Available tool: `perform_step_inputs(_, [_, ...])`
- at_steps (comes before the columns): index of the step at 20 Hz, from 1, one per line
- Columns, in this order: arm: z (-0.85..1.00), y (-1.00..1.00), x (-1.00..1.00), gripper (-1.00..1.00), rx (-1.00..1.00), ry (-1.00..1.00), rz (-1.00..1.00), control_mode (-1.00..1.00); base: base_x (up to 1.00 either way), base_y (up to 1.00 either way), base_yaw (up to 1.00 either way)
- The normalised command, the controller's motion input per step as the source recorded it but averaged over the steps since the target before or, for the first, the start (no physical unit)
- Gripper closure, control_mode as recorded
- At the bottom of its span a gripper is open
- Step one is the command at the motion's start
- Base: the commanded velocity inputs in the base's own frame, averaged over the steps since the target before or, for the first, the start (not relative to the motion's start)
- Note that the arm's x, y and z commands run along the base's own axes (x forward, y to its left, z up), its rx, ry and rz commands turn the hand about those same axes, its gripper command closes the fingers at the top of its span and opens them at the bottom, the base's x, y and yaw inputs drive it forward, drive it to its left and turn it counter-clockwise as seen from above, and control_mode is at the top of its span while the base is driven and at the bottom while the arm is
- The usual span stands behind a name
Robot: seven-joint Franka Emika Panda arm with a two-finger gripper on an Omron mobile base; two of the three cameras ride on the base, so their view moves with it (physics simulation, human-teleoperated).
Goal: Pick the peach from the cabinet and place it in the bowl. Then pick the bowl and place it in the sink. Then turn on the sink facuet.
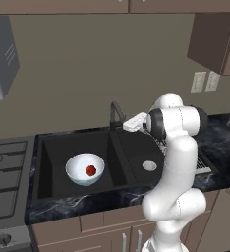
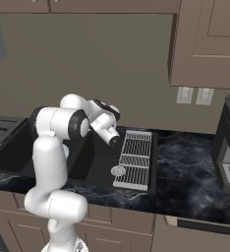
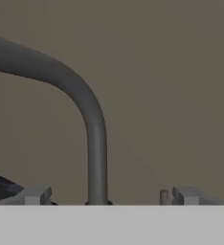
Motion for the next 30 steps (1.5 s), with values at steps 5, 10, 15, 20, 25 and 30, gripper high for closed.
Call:
perform_step_inputs(5, [-0.04,-0.1,0.29,-1.0,0.02,0.0,-0.02,-1.0,0.0,0.0,0.0])
perform_step_inputs(10, [-0.03,-0.02,0.31,-1.0,0.01,0.0,-0.02,-1.0,0.0,0.0,0.0])
perform_step_inputs(15, [-0.13,0.0,0.26,-1.0,0.0,0.0,-0.01,-1.0,0.0,0.0,0.0])
perform_step_inputs(20, [-0.22,0.0,0.22,-1.0,0.0,0.0,0.0,-1.0,0.0,0.0,0.0])
perform_step_inputs(25, [-0.21,0.0,0.24,-1.0,0.0,0.0,0.0,-1.0,0.0,0.0,0.0])
perform_step_inputs(30, [-0.1,0.0,0.32,-1.0,0.0,0.0,0.0,-1.0,0.0,0.0,0.0])
